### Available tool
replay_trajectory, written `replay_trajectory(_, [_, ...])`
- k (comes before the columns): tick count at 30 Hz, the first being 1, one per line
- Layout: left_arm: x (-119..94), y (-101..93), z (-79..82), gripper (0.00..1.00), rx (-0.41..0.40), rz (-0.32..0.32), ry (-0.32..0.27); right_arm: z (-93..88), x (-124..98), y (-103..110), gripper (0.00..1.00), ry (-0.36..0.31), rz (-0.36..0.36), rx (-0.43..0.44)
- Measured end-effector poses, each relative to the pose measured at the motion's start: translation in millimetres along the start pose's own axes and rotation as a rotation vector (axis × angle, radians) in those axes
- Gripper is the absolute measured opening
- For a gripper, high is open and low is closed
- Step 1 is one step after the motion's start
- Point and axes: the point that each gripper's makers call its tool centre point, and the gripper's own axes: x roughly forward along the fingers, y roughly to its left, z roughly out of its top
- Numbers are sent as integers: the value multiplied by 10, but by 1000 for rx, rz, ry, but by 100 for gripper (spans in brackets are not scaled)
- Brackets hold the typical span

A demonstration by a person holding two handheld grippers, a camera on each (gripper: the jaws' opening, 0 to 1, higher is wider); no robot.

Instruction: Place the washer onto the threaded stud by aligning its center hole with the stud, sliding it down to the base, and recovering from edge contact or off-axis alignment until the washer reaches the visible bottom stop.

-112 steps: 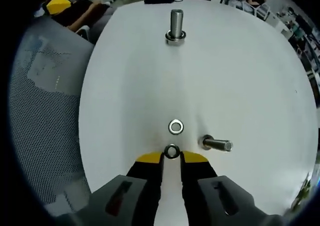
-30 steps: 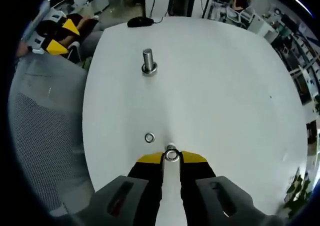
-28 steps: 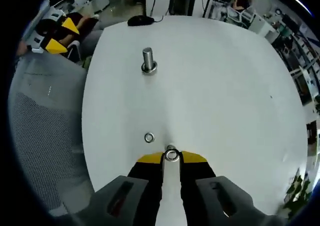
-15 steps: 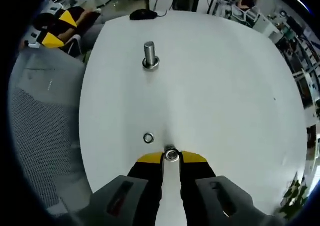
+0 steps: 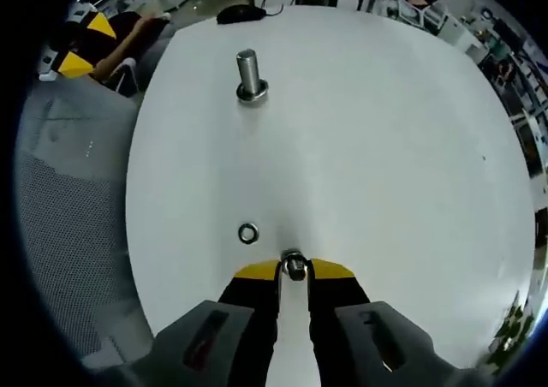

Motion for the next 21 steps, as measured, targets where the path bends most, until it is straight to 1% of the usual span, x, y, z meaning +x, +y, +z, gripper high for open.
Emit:
replay_trajectory(5, [8,-7,-7,16,4,-3,3,-31,65,11,14,10,6,8])
replay_trajectory(9, [7,-7,-7,16,6,-1,7,-75,109,21,14,33,15,6])
replay_trajectory(14, [5,1,-16,16,-1,1,11,-70,128,29,14,33,17,7])
replay_trajectory(18, [12,-2,-25,15,5,-1,15,-30,147,13,14,11,20,33])
replay_trajectory(21, [3,10,-25,14,-3,1,11,-24,147,17,14,10,15,33])
